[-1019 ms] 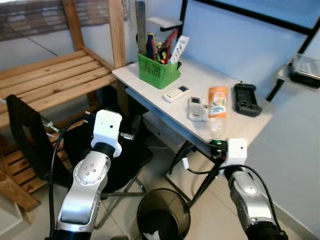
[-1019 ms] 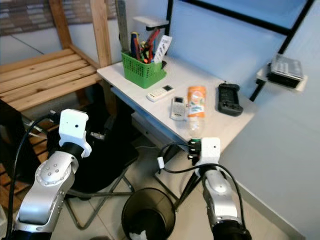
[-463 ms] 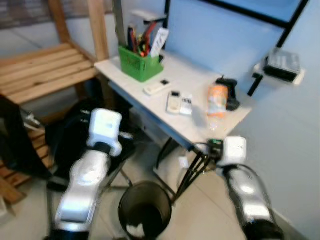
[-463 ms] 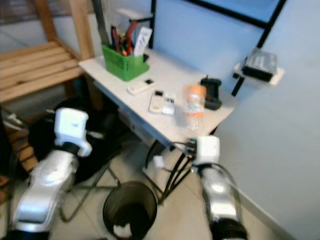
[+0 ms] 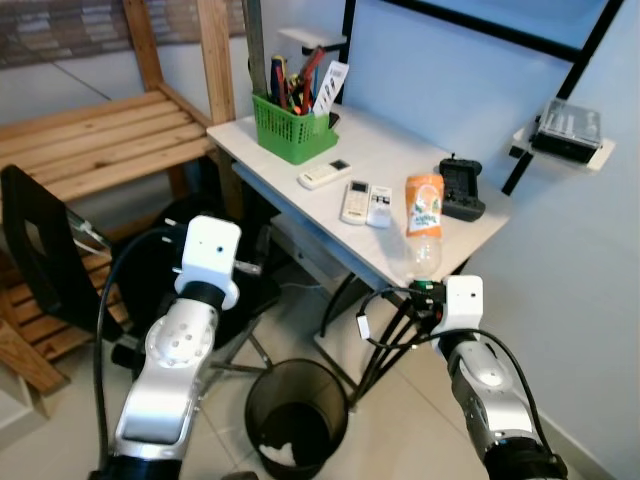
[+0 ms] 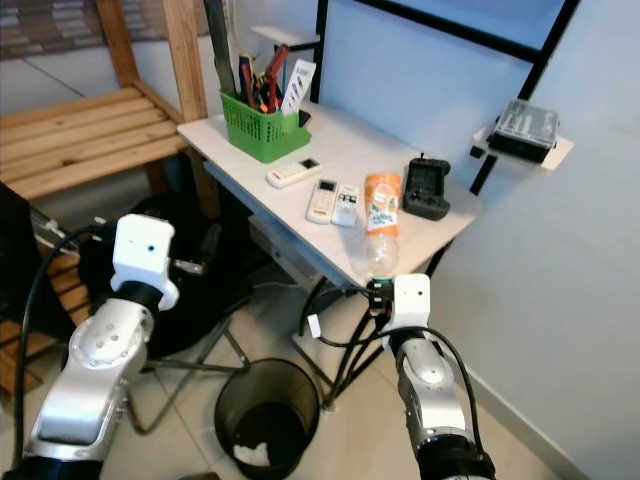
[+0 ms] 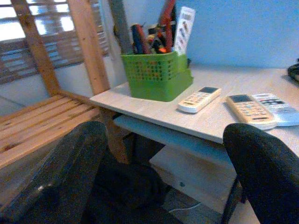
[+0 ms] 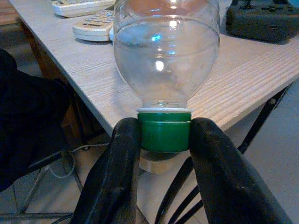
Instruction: Clean up the room
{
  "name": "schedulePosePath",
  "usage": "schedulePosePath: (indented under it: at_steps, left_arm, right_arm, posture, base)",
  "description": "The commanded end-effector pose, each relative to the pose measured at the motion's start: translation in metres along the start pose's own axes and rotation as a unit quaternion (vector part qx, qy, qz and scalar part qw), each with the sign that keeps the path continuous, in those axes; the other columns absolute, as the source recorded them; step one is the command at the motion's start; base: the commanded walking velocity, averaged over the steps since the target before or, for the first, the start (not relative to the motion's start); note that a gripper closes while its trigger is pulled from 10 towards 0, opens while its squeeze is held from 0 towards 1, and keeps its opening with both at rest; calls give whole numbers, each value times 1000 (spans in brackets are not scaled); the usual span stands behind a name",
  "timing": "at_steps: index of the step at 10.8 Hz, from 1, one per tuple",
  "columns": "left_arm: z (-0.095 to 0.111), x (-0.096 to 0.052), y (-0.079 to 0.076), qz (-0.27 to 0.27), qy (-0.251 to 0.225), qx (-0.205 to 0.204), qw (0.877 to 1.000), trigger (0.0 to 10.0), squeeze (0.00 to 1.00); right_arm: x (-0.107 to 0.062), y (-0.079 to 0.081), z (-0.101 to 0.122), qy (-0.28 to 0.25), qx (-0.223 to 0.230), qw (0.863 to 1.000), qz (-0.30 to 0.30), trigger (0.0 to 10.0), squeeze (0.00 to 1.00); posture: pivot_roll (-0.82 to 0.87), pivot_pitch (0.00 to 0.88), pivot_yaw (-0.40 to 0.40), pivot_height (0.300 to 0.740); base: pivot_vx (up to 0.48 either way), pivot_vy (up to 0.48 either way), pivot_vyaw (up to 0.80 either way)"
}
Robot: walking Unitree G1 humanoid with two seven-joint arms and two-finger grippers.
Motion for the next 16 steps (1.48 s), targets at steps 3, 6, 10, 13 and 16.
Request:
schedulePosePath:
  at_steps: [3, 6, 10, 13, 16]
  left_arm:
    - [-3, 3, 4, 17, 14, 1, 1000, 10000, 0]
    - [-3, 3, 5, 19, 13, -15, 1000, 10000, 0]
    - [-2, 4, 5, 17, 12, -13, 1000, 10000, 0]
    - [-1, 6, 8, 26, 11, -18, 999, 10000, 0]
    - [0, 7, 8, 30, 12, -18, 999, 10000, 0]
  right_arm:
    - [1, -2, 2, -2, 5, 1000, -4, 10000, 0]
    - [2, 0, 2, -4, 6, 1000, -2, 10000, 0]
    - [2, 0, 1, -2, 7, 1000, -2, 10000, 0]
    - [2, 0, 1, -3, 9, 1000, -3, 10000, 0]
    - [1, -1, 1, -2, 11, 1000, -6, 10000, 0]
  posture:
    - [114, 0, -53, 740]
    - [114, 0, -53, 740]
    - [113, 0, -49, 740]
    - [111, 0, -47, 740]
    - [99, 0, -44, 740]
  base:
    - [0, -141, 0]
    - [0, -246, 0]
    - [0, 0, 0]
    - [0, 0, 0]
    - [-89, 0, 0]
Point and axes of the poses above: a point about 5 cm out from each wrist's last joint towards the gripper, its own x axis pointing out of the wrist towards the gripper, its own z axis along the axis of the wrist's last joint, y = z × x, the point moved 4 cm from there along x, pointing out of the wrist towards the gripper, and after that the axes turned 5 degrees about x, right-handed, at the moved point
